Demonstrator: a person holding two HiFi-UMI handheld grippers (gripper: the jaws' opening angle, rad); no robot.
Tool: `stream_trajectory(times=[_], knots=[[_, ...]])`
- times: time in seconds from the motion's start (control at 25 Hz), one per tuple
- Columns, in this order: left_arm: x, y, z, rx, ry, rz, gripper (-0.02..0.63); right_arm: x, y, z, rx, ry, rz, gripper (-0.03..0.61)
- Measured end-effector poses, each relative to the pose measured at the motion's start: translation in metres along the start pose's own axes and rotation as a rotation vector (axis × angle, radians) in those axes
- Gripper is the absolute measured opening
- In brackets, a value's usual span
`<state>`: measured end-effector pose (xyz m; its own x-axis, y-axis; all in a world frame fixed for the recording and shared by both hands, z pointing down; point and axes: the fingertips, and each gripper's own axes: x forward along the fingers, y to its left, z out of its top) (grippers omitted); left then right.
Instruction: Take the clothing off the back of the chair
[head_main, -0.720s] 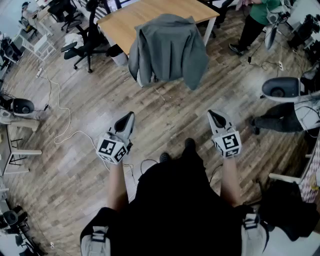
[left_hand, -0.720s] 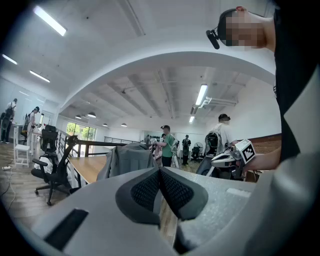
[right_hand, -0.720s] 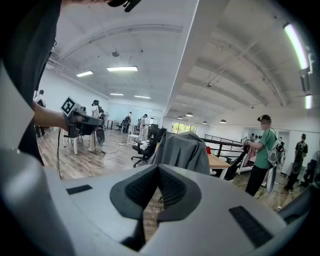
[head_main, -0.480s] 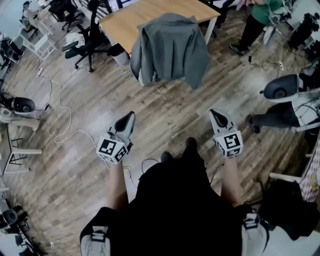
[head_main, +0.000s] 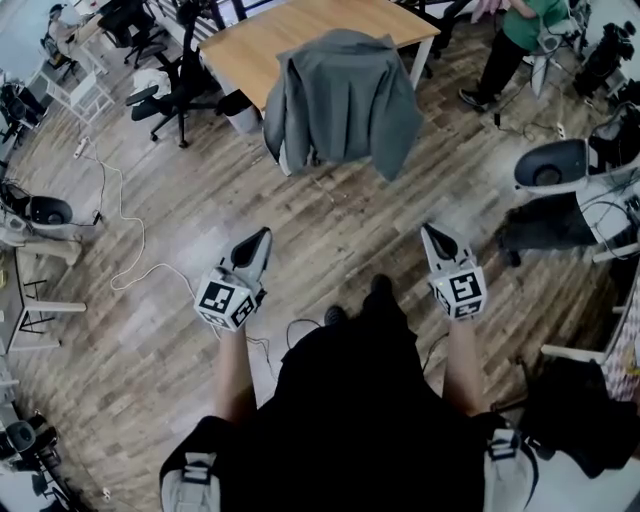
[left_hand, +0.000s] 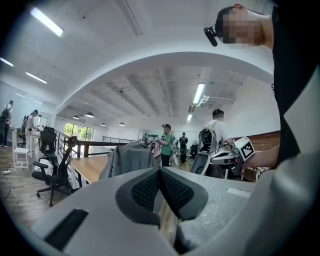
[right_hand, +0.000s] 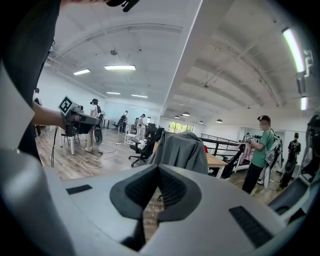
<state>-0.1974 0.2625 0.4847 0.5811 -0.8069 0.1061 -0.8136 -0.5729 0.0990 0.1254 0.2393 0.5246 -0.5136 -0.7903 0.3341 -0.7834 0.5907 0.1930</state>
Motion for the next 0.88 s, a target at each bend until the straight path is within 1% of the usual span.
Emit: stream_trajectory(times=[0.16,0.28,0.44,0.6,0.88], knots=[[0.009,0.003,-0.001,-0.003,0.002,-0.005,0.002,0.001,-0.005,-0.007,0.018,0.023,-0.010,-0.003],[0.023,0.008,0.006,0.000,0.001,-0.010,0.002,0.008,-0.016,-0.003,0.013,-0.006,-0.013,-0.003],[0.044,0.013,0.016,-0.002,0.007,-0.022,0.002,0.018,-0.035,0.001,0.033,0.032,-0.027,-0.003],[0.061,0.017,0.012,0.008,0.029,-0.019,0.002,0.030,-0.048,0.002,0.033,0.014,-0.027,-0.003],[0.098,0.030,0.024,0.019,0.020,-0.018,0.002,0.056,-0.079,0.004,0.043,0.009,-0.029,-0.003]])
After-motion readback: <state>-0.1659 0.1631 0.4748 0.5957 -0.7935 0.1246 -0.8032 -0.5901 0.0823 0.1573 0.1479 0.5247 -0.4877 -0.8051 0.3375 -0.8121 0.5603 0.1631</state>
